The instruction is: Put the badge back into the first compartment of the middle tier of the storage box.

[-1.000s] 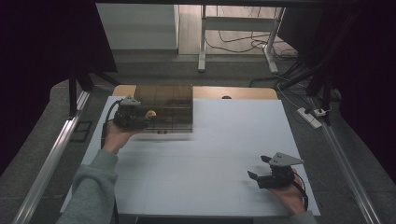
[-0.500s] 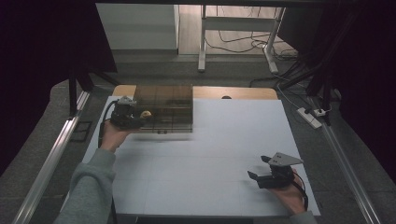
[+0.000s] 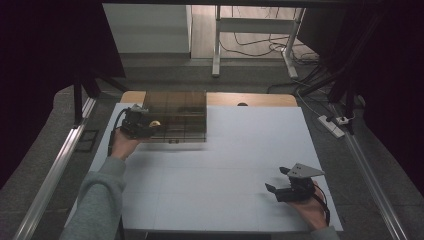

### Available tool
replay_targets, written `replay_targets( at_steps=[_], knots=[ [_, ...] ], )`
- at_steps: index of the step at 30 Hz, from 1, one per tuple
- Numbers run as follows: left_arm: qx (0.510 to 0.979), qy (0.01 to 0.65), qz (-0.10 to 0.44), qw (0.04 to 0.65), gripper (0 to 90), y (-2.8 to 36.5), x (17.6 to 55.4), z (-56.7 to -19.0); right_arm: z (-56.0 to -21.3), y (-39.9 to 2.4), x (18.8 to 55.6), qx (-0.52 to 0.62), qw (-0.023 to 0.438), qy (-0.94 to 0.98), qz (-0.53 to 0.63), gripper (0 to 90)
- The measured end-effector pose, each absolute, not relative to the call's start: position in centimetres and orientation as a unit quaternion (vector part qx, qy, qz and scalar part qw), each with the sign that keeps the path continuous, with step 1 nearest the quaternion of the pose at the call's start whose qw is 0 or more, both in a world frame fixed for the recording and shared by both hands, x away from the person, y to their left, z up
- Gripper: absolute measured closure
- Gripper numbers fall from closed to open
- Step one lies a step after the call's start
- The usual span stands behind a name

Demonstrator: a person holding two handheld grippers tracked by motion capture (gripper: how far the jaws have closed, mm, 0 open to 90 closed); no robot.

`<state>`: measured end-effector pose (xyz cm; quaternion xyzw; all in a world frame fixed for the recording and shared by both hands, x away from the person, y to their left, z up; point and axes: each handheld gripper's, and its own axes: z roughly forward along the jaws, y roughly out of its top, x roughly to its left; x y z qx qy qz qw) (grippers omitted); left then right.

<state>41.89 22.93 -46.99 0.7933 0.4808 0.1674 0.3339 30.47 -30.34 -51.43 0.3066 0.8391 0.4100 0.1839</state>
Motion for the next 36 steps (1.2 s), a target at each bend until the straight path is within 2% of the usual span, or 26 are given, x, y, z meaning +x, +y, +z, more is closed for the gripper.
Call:
replay_targets(
  at_steps=[12, 19, 36],
  knots=[
    [0.795, 0.482, 0.164, 0.331, 45.7, 23.0, 42.0, -47.4, -51.4, -30.3, 30.4, 0.304, 0.182, 0.84, 0.41, 16.0],
    [0.787, 0.486, 0.157, 0.346, 33.9, 23.4, 41.6, -47.2, -51.5, -30.2, 30.4, 0.304, 0.18, 0.841, 0.411, 16.0],
    [0.78, 0.477, 0.158, 0.374, 29.4, 23.9, 38.9, -46.4, -51.5, -30.2, 30.4, 0.305, 0.18, 0.841, 0.408, 16.0]
  ],
)
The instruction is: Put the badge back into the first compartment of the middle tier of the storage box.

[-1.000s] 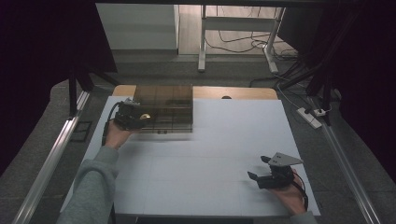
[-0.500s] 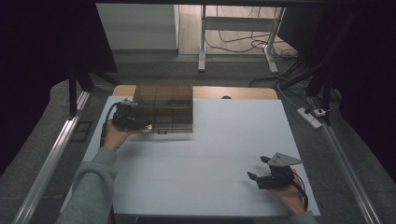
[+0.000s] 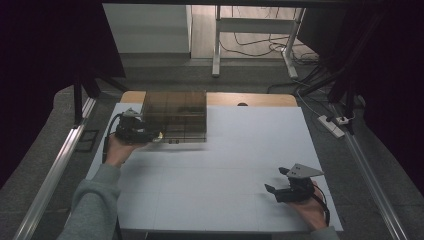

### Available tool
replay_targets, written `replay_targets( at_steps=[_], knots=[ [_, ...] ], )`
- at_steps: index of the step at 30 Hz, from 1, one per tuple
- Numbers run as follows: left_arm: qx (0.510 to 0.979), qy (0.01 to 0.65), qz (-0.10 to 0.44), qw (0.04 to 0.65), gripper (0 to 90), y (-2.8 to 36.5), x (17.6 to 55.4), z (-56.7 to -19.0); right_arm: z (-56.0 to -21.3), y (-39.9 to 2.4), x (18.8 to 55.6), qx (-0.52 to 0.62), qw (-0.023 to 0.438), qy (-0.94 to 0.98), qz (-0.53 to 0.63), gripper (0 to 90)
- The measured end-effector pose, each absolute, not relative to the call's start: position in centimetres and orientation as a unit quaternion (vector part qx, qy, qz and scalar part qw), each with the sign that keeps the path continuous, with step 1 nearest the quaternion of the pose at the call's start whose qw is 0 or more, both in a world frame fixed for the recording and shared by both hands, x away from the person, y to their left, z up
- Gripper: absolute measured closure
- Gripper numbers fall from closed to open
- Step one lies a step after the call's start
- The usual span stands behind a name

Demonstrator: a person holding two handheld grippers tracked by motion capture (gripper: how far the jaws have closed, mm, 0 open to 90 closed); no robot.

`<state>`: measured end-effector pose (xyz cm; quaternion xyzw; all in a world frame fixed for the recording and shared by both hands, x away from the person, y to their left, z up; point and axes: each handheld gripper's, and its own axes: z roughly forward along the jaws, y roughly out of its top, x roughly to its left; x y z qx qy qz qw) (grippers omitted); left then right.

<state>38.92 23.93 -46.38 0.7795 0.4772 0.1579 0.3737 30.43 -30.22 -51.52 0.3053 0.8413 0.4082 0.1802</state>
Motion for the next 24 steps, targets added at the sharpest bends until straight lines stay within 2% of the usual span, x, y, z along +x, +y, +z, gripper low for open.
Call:
replay_targets(
  at_steps=[5, 24],
  knots=[
    [0.774, 0.474, 0.142, 0.396, 28.7, 24.2, 38.0, -46.0, -51.5, -30.3, 30.3, 0.305, 0.181, 0.84, 0.41, 16.0],
    [0.779, 0.442, 0.157, 0.415, 24.6, 23.2, 32.8, -45.6, -51.3, -30.4, 30.1, 0.302, 0.191, 0.84, 0.41, 16.0]
  ],
)
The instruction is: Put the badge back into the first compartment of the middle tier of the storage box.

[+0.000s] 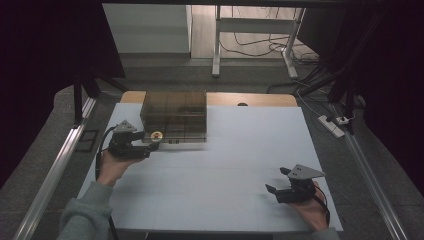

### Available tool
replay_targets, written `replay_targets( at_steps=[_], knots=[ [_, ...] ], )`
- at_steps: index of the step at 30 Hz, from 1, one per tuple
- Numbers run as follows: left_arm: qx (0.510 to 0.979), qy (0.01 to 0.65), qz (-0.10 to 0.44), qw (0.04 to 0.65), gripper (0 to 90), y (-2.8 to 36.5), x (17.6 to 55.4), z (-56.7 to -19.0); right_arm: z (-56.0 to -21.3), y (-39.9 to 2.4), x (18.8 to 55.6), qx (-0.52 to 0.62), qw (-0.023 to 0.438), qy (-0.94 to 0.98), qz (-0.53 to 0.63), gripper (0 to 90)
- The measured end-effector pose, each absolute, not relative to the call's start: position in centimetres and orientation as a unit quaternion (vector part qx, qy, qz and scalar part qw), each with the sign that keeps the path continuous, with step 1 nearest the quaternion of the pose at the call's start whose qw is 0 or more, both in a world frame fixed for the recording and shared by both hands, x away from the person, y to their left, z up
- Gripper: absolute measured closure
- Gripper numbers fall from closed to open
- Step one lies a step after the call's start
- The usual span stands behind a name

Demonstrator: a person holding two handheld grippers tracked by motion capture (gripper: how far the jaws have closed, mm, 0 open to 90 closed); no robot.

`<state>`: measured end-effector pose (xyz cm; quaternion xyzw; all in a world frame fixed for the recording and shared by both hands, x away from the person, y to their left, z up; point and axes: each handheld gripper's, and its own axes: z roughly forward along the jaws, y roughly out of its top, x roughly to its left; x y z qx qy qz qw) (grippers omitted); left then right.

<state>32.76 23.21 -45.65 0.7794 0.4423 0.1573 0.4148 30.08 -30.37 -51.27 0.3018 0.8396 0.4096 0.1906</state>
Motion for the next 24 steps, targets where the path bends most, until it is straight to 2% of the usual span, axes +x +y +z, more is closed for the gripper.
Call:
replay_targets(
  at_steps=[10, 24],
  knots=[
    [0.789, 0.427, 0.156, 0.414, 24.5, 22.2, 29.3, -47.5, -51.2, -30.4, 29.9, 0.3, 0.194, 0.842, 0.405, 16.0],
    [0.797, 0.41, 0.158, 0.413, 24.5, 21.4, 26.9, -49.9, -51.3, -30.6, 29.8, 0.303, 0.192, 0.84, 0.406, 16.0]
  ],
)
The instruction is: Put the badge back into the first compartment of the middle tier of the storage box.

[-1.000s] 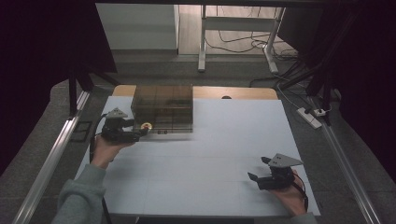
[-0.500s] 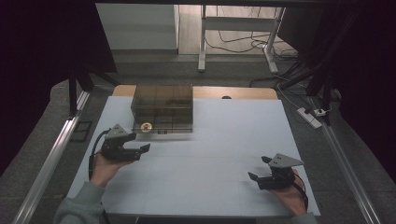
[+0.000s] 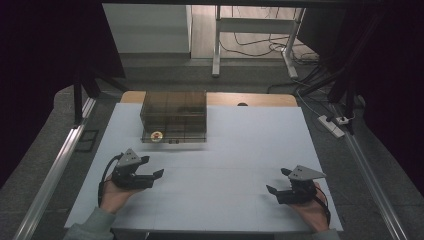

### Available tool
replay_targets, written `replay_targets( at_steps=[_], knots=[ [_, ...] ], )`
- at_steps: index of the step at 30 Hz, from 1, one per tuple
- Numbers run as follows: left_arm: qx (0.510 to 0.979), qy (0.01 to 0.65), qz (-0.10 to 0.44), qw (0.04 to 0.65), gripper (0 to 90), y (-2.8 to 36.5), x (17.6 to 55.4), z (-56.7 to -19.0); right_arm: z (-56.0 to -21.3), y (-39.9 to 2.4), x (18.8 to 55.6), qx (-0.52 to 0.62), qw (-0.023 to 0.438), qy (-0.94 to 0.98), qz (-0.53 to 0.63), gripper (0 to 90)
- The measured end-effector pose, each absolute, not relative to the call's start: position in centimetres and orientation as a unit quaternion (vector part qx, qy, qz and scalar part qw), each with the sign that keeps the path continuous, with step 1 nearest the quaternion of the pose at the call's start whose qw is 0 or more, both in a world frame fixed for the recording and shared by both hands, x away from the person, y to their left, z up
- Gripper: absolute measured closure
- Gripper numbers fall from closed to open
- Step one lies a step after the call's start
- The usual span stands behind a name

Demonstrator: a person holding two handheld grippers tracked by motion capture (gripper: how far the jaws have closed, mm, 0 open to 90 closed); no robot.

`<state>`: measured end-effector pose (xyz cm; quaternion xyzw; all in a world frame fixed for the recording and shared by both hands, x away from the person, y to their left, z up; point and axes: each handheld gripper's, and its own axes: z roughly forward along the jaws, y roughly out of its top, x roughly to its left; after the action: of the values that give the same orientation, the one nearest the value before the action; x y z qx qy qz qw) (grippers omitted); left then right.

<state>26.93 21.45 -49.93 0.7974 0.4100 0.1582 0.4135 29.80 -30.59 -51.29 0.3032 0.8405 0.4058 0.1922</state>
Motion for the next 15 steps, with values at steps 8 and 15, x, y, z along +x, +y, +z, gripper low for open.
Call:
replay_targets(
  at_steps=[8, 15],
  knots=[
    [0.804, 0.411, 0.149, 0.403, 24.2, 21.8, 25.7, -51.7, -51.3, -30.9, 29.8, 0.309, 0.191, 0.838, 0.407, 16.0],
    [0.803, 0.419, 0.147, 0.398, 24.1, 22.9, 24.2, -52.8, -51.4, -31.1, 29.9, 0.311, 0.188, 0.836, 0.411, 16.0]
  ],
)
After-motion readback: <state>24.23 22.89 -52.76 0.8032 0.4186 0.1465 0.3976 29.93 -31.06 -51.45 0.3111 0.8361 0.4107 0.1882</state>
